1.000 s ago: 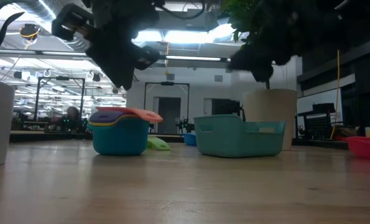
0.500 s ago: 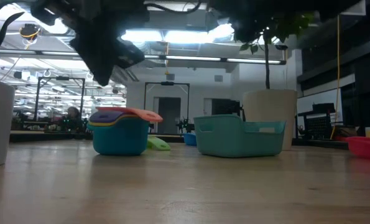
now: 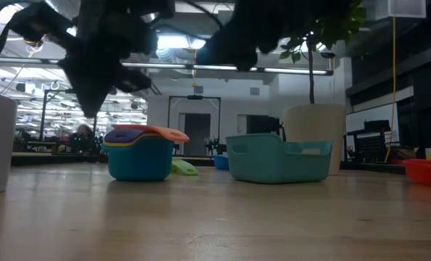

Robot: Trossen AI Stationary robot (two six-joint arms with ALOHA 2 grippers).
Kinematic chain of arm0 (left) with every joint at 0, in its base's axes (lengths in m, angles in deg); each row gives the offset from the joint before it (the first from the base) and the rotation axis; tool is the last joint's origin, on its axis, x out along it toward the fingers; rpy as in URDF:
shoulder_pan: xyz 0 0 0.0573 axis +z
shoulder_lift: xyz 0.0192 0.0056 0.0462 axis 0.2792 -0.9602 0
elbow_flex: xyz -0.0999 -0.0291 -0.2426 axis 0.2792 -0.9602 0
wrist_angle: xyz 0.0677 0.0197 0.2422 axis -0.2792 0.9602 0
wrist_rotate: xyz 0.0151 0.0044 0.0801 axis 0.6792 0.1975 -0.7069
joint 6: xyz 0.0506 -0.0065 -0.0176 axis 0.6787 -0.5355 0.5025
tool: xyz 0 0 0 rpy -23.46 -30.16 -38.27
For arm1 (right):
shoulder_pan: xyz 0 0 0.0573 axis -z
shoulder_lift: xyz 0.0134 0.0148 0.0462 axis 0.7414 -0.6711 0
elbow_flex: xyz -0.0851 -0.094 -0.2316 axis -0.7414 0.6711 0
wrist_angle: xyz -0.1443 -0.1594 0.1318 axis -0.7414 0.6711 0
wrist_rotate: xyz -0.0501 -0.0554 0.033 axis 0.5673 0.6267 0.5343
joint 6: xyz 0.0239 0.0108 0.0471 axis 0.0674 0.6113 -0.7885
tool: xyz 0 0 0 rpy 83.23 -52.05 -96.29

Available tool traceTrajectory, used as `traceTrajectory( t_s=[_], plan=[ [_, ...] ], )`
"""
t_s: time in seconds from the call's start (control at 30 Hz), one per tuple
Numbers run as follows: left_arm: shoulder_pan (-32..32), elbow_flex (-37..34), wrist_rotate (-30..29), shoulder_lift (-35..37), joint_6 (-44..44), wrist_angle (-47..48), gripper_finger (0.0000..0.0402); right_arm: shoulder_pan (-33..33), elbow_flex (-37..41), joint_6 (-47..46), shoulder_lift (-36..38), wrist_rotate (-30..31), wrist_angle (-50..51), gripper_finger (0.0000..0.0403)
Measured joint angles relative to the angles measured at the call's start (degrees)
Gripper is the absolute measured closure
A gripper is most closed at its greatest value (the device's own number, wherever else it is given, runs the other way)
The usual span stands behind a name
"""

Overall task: Nest measuring cups in basket
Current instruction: Stack the orange measuring cup on top of the dark blue measuring cup

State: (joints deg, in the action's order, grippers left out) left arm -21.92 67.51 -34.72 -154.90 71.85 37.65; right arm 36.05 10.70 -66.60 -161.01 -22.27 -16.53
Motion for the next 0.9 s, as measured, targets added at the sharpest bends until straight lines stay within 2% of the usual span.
traceTrajectory(
  t_s=[0.13, 0.5, 0.9],
  plan=[
    [-0.5, -2.0, 0.1, 0.0, -1.2, -1.5, 0.0400, 0.0, 0.0, 0.0, -2.3, 0.1, 0.2, 0.0285],
    [-1.6, -8.5, -0.1, 0.0, -1.3, -13.0, 0.0401, 0.0, 0.0, -0.2, -8.2, 0.1, -0.5, 0.0285],
    [-1.6, -8.8, -0.1, 0.0, -1.3, -18.0, 0.0401, 0.0, 0.0, -2.1, -12.1, 0.0, -6.5, 0.0285]
  ],
)
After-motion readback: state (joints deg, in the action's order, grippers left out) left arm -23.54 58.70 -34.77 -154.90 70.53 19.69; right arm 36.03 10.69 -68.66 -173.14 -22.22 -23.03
